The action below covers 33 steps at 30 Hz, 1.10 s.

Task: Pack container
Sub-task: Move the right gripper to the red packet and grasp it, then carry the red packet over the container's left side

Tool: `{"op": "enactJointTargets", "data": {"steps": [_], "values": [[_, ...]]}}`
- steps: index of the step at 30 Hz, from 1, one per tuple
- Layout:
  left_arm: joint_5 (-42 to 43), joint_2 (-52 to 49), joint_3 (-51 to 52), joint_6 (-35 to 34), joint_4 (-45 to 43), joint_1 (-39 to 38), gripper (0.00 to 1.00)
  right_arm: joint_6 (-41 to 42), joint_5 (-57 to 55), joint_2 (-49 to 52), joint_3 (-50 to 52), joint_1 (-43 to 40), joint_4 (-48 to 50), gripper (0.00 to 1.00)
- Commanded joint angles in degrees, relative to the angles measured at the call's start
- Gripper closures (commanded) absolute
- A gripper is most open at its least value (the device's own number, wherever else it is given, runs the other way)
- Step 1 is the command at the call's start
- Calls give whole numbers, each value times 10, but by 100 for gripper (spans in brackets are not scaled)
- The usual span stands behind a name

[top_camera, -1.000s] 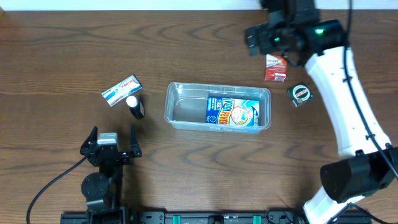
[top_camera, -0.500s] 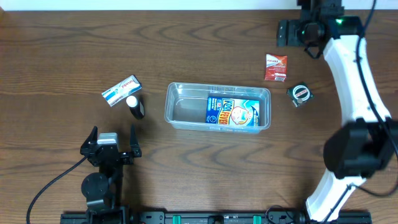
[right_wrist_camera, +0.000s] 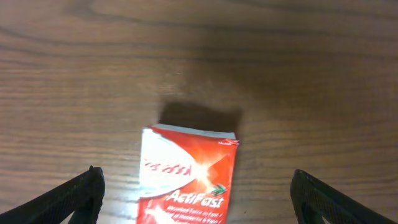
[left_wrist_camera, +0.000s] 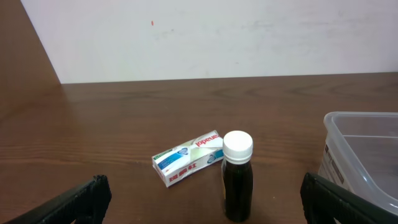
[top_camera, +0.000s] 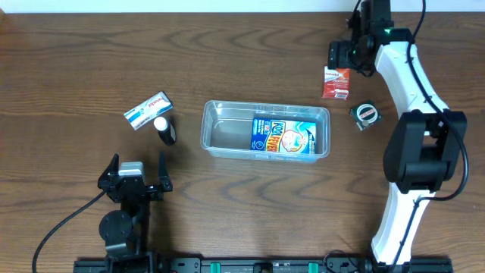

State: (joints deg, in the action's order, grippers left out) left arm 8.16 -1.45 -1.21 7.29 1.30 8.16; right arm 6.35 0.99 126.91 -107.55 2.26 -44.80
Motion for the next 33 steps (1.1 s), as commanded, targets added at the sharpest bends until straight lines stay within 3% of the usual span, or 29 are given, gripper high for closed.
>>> {"op": "enactJointTargets", "data": {"steps": [1,15,18,23,30,33], "values": [[4,0,10,-5,19,3,2,34,-43,32,-2,14,3,7],[4,0,10,-5,19,3,2,62,-50,91,-2,25,9,8],[4,0,10,-5,19,3,2,70,-55,91,-2,23,8,13],[4,0,10,-5,19,3,2,74,-55,91,-2,19,2,33],[4,0,10,-5,19,3,2,81,-55,83,-10,18,-25,46],[4,0,10,-5,19,3,2,85,-54,69,-21,18,-43,46]]}}
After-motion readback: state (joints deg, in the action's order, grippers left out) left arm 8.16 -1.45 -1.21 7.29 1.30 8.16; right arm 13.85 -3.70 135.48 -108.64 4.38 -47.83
